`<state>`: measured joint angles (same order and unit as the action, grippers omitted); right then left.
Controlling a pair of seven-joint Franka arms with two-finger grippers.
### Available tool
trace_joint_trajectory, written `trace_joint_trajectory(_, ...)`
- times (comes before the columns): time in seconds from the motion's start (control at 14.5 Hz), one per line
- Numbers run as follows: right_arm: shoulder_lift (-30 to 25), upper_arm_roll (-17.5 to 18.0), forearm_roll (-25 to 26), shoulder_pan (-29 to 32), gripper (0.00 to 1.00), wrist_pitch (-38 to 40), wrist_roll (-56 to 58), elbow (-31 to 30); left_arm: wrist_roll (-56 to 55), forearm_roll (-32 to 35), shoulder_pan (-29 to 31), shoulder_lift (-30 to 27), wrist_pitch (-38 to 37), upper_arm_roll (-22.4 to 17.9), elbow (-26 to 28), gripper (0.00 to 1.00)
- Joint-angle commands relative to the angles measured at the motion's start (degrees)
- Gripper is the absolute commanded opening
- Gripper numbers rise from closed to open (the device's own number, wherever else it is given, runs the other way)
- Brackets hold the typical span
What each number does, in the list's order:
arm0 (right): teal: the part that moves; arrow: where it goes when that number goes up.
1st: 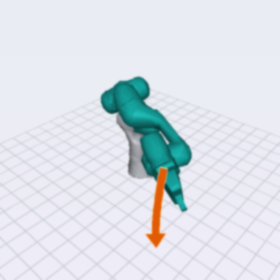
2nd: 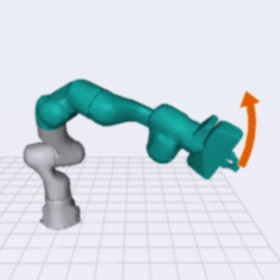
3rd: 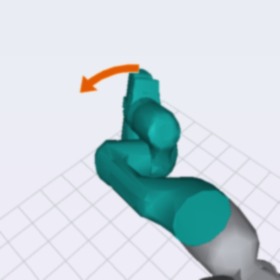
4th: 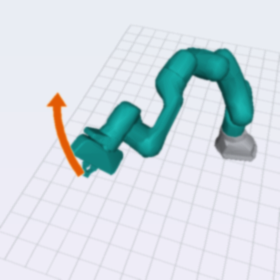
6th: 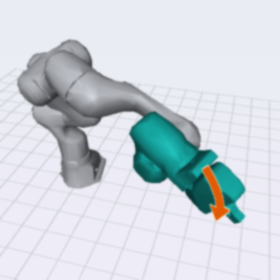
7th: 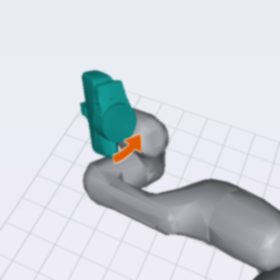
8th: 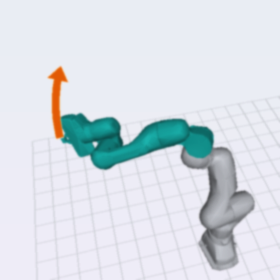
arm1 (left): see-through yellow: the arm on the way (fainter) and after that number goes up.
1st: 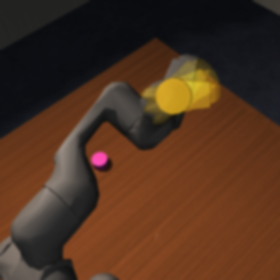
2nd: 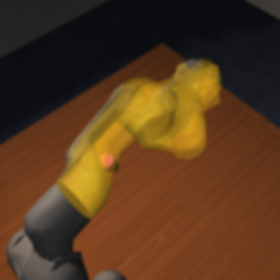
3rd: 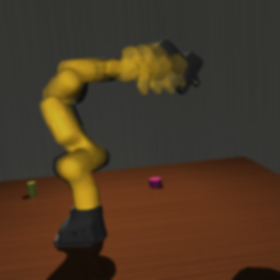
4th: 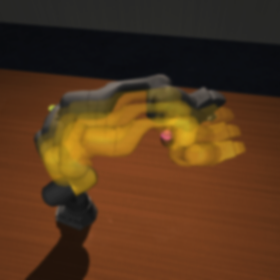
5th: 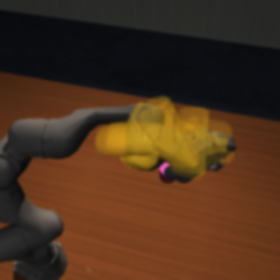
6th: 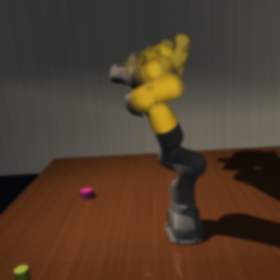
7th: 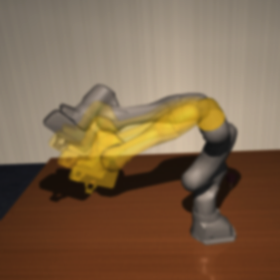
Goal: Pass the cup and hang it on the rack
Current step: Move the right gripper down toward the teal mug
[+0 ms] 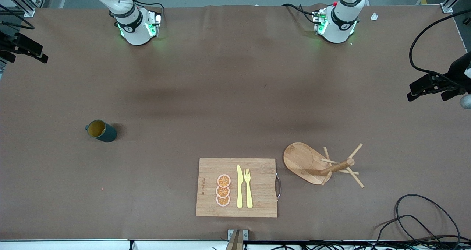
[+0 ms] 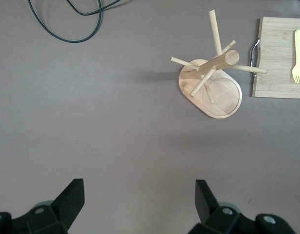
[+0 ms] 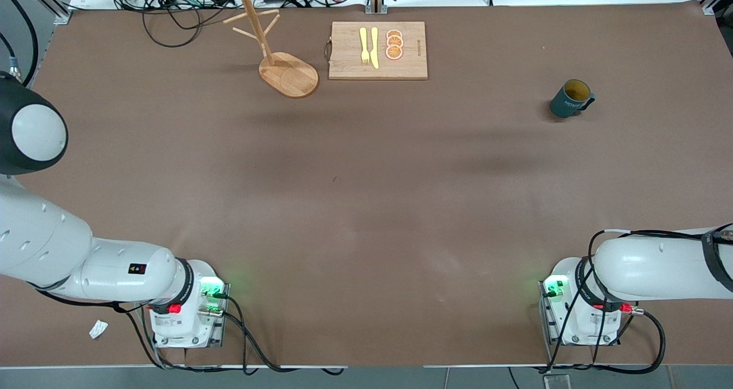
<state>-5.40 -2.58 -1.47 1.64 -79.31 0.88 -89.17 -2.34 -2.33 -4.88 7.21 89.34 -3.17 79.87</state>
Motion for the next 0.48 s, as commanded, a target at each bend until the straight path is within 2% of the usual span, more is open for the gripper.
trace_joint_trajectory(0.0,-1.28,-0.05,-0.11,-0.23,1.0,-0.58,0.7,-0.92,0.76,-0.22,0.05,0.0,0.57,-0.08,-0.15,1.0)
trace_joint_trajectory(0.41,-1.19,-0.05,-0.11,-0.23,1.0,0.03,0.44,0.05,0.85,-0.31,-0.04,0.0,0.57,-0.08,-0.15,1.0)
